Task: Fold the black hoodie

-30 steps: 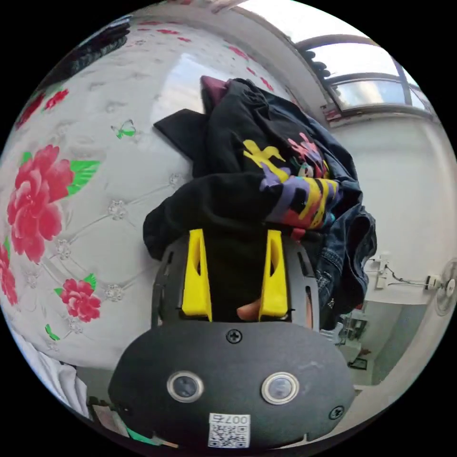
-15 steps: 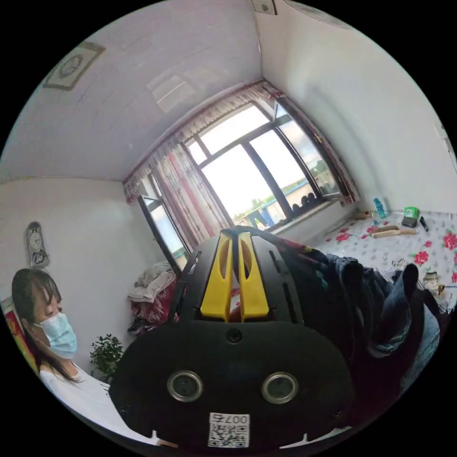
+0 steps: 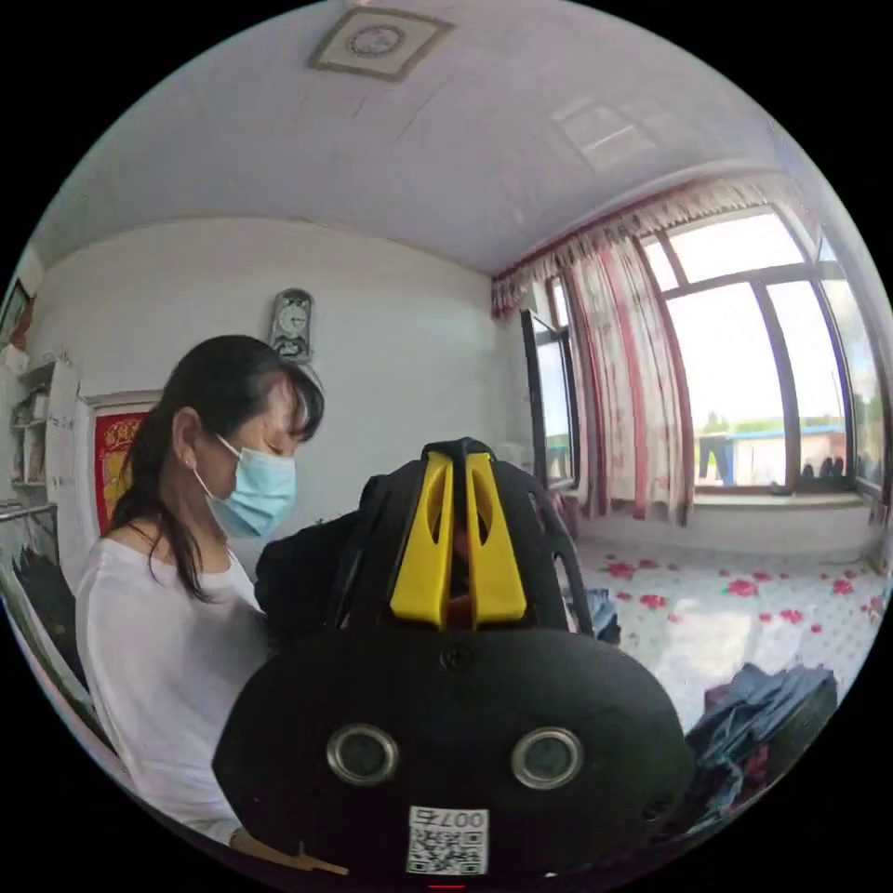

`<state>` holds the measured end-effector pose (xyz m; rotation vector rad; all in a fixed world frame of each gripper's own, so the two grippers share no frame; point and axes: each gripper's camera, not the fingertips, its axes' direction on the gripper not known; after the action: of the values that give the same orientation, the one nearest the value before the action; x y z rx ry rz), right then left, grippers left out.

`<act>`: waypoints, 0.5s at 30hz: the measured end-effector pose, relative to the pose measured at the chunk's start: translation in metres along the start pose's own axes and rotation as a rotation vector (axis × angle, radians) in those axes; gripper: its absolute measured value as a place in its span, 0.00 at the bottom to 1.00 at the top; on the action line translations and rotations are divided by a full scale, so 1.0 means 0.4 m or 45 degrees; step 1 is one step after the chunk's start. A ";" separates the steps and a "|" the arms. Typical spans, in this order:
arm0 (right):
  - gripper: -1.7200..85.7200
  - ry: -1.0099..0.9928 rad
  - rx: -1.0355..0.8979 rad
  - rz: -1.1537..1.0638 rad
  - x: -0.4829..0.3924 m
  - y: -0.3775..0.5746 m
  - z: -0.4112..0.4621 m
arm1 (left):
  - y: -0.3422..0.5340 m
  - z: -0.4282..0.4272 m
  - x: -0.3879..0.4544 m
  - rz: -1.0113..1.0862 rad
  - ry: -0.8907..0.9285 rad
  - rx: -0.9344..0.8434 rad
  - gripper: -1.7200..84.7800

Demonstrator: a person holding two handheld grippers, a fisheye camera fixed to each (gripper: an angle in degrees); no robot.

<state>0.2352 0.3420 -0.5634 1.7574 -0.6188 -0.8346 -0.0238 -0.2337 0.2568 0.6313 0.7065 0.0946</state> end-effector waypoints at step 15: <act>0.13 0.517 -0.925 0.320 0.169 0.581 0.570 | 0.010 0.132 -0.101 0.048 0.082 -0.338 0.10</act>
<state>0.0957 0.0834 -0.4079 1.1023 -0.2087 -0.4231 -0.0208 -0.2692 0.3134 0.3887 0.7295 0.2400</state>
